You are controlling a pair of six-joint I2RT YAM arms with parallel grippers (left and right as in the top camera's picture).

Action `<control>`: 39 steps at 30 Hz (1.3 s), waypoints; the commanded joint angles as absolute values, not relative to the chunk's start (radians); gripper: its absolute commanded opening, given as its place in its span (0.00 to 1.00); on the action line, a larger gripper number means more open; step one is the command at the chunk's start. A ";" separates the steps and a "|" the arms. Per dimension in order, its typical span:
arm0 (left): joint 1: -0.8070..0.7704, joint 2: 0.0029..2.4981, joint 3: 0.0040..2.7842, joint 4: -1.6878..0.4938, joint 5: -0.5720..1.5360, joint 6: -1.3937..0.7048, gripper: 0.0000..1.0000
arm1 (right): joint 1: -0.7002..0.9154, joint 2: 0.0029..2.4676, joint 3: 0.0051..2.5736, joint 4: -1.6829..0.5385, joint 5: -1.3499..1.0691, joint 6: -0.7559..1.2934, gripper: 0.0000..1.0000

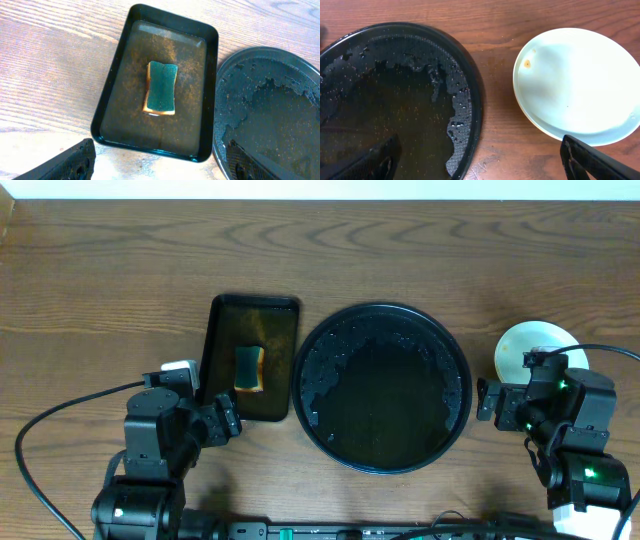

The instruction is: Clean dirty plates on tray and stack at the side

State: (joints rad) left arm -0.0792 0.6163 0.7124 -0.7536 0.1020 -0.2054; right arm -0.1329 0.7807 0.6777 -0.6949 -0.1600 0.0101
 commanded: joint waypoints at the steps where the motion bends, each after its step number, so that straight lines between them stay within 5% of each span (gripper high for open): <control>1: -0.078 0.624 0.709 -0.751 0.104 -0.193 0.84 | -0.124 0.779 0.673 -0.696 -0.154 -0.005 0.99; 25: -0.078 0.628 0.709 -0.751 0.104 -0.193 0.84 | -0.120 0.728 0.657 -0.690 -0.072 -0.053 0.99; 39: -0.078 0.628 0.709 -0.751 0.104 -0.193 0.84 | 0.038 0.265 0.250 -0.109 -0.106 -0.054 0.99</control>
